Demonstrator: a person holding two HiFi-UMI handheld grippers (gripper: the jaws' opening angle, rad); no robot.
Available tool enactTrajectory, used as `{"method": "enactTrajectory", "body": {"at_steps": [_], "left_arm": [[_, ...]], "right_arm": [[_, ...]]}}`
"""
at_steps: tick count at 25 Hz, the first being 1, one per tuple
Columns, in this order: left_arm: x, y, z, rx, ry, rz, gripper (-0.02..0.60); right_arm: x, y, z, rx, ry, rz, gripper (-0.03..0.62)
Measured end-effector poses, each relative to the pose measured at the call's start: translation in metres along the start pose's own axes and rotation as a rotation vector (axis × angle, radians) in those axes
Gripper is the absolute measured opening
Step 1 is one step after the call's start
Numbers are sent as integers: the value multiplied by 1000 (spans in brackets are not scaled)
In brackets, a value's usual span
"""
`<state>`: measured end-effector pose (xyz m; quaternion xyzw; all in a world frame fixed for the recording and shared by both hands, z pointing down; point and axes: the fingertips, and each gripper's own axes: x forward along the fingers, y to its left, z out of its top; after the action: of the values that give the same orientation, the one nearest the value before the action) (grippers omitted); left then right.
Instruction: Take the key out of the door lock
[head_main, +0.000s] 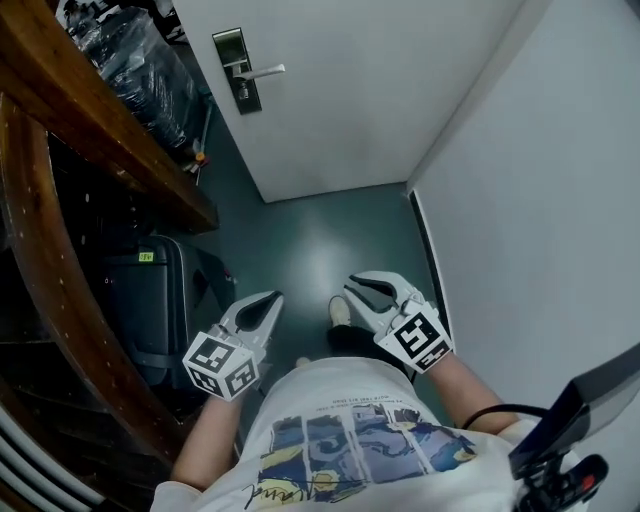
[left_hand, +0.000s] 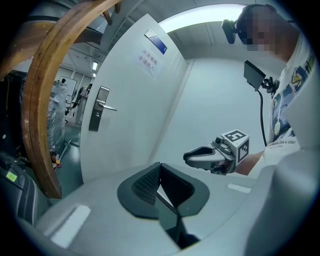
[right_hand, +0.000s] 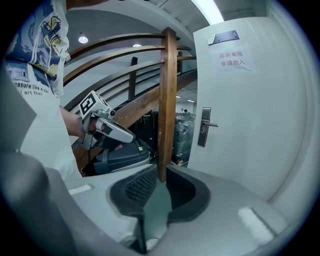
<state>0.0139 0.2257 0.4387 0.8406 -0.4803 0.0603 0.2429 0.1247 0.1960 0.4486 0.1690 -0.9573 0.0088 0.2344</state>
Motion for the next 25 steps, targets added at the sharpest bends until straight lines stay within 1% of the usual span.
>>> {"method": "enactTrajectory", "body": {"at_steps": [2, 4, 7, 9, 12, 16, 20, 22, 25], "left_arm": [[19, 11, 20, -7, -18, 35, 6], [39, 20, 39, -9, -35, 54, 9], [65, 35, 60, -26, -61, 91, 18], [77, 49, 70, -48, -76, 124, 23], [90, 68, 81, -75, -84, 145, 32], [98, 104, 94, -134, -105, 147, 41], [103, 143, 103, -180, -112, 131, 49], [107, 159, 110, -186, -107, 116, 56], [114, 178, 120, -174, -97, 90, 58]], "right_arm": [[10, -27, 8, -28, -9, 27, 48], [17, -54, 13, -58, -15, 44, 49], [29, -92, 17, -104, -22, 75, 54], [42, -112, 18, -116, -19, 99, 58], [59, -132, 24, -110, -19, 120, 64], [92, -152, 38, -127, -20, 135, 74], [123, -168, 60, -132, -19, 126, 84], [136, -177, 71, -138, -14, 111, 92], [155, -197, 88, -160, -18, 79, 98]]}}
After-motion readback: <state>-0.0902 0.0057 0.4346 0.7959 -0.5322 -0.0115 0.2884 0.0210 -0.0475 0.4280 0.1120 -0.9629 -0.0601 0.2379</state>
